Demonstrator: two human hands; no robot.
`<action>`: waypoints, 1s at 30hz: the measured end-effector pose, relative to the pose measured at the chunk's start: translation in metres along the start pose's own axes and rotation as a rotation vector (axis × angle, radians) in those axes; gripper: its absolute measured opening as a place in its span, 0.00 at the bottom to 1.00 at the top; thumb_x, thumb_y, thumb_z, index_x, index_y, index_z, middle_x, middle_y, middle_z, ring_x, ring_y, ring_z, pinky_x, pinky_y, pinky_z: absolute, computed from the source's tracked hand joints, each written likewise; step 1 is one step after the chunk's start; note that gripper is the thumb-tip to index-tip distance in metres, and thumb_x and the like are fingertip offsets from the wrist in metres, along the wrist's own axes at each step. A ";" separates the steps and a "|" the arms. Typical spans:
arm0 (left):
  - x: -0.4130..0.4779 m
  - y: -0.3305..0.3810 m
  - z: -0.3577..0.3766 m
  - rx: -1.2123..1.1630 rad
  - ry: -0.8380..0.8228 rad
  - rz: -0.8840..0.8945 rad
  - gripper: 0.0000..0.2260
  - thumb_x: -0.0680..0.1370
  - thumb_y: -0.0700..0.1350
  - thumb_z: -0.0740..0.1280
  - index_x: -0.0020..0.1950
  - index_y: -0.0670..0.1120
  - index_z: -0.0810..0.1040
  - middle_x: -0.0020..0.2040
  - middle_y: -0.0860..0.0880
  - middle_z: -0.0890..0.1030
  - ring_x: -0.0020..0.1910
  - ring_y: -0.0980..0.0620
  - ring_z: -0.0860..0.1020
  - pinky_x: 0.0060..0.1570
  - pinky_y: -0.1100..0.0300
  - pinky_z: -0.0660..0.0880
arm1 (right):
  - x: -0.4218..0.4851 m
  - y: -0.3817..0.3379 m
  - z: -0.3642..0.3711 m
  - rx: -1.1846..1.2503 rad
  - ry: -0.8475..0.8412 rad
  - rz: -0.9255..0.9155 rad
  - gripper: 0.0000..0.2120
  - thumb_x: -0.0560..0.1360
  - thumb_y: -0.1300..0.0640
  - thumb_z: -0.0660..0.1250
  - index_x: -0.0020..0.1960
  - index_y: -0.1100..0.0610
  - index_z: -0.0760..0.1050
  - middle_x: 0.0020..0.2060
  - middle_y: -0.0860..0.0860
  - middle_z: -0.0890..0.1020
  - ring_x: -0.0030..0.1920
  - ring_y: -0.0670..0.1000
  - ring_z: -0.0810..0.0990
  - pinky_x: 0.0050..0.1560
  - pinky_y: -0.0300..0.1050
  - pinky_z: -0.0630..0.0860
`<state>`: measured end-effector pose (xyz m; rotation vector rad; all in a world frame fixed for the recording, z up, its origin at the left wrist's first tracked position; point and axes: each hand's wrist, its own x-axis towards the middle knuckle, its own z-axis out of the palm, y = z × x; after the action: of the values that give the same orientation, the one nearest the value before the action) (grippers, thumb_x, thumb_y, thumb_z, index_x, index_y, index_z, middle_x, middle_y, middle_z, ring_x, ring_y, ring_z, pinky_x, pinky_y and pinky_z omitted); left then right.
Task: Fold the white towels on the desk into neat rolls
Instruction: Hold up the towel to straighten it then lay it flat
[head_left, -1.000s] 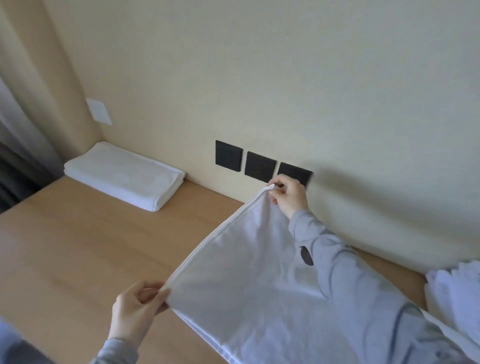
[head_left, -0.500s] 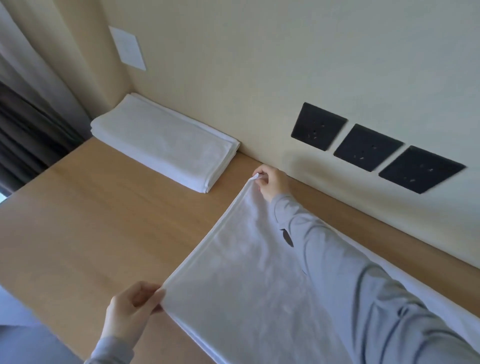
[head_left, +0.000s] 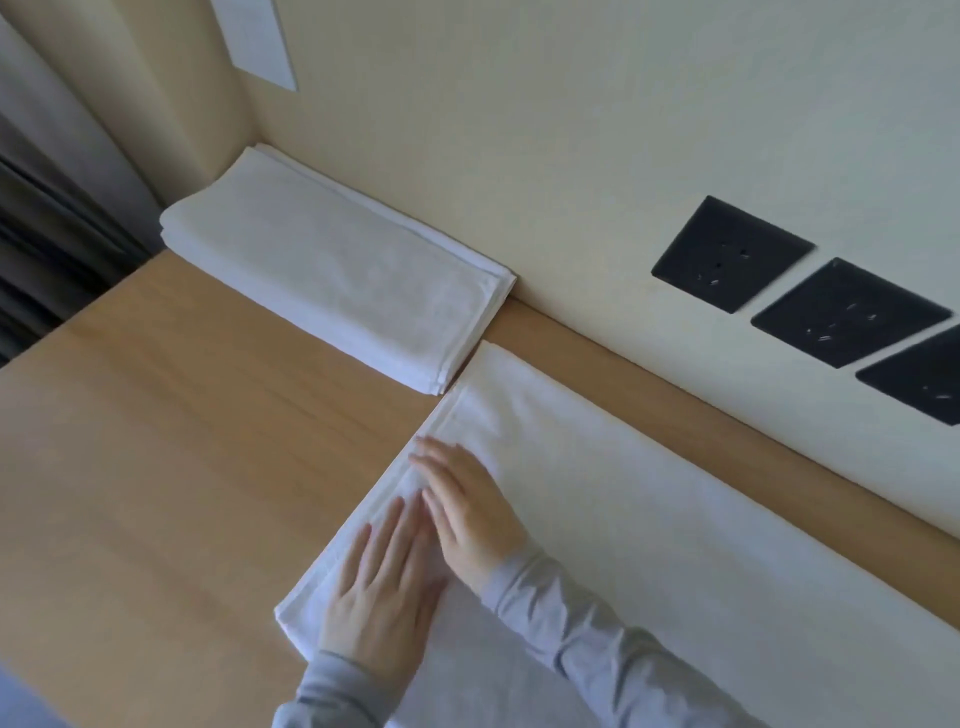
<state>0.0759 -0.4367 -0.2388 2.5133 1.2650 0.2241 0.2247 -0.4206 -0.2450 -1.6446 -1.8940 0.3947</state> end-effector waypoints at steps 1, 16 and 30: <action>0.004 -0.004 0.004 0.032 -0.036 0.041 0.29 0.82 0.53 0.41 0.65 0.39 0.74 0.67 0.41 0.73 0.75 0.52 0.52 0.68 0.53 0.55 | -0.010 0.001 0.002 -0.078 -0.091 -0.082 0.17 0.79 0.59 0.54 0.65 0.62 0.72 0.67 0.56 0.72 0.70 0.53 0.67 0.70 0.51 0.62; 0.000 -0.023 0.013 0.142 -0.114 -0.008 0.31 0.79 0.61 0.44 0.75 0.44 0.60 0.76 0.46 0.60 0.75 0.49 0.56 0.72 0.47 0.53 | 0.013 0.046 -0.023 -0.493 -0.169 0.156 0.30 0.79 0.46 0.47 0.75 0.62 0.52 0.76 0.57 0.54 0.76 0.56 0.49 0.74 0.59 0.46; 0.001 -0.019 0.013 0.205 -0.098 -0.010 0.31 0.78 0.61 0.46 0.76 0.45 0.56 0.76 0.46 0.57 0.75 0.48 0.56 0.73 0.48 0.51 | -0.117 0.155 -0.141 -0.674 -0.242 0.774 0.29 0.80 0.45 0.42 0.76 0.59 0.45 0.77 0.53 0.47 0.76 0.50 0.42 0.74 0.55 0.40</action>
<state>0.0653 -0.4280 -0.2572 2.6499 1.3207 -0.0334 0.4395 -0.5262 -0.2527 -2.8999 -1.5544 0.2663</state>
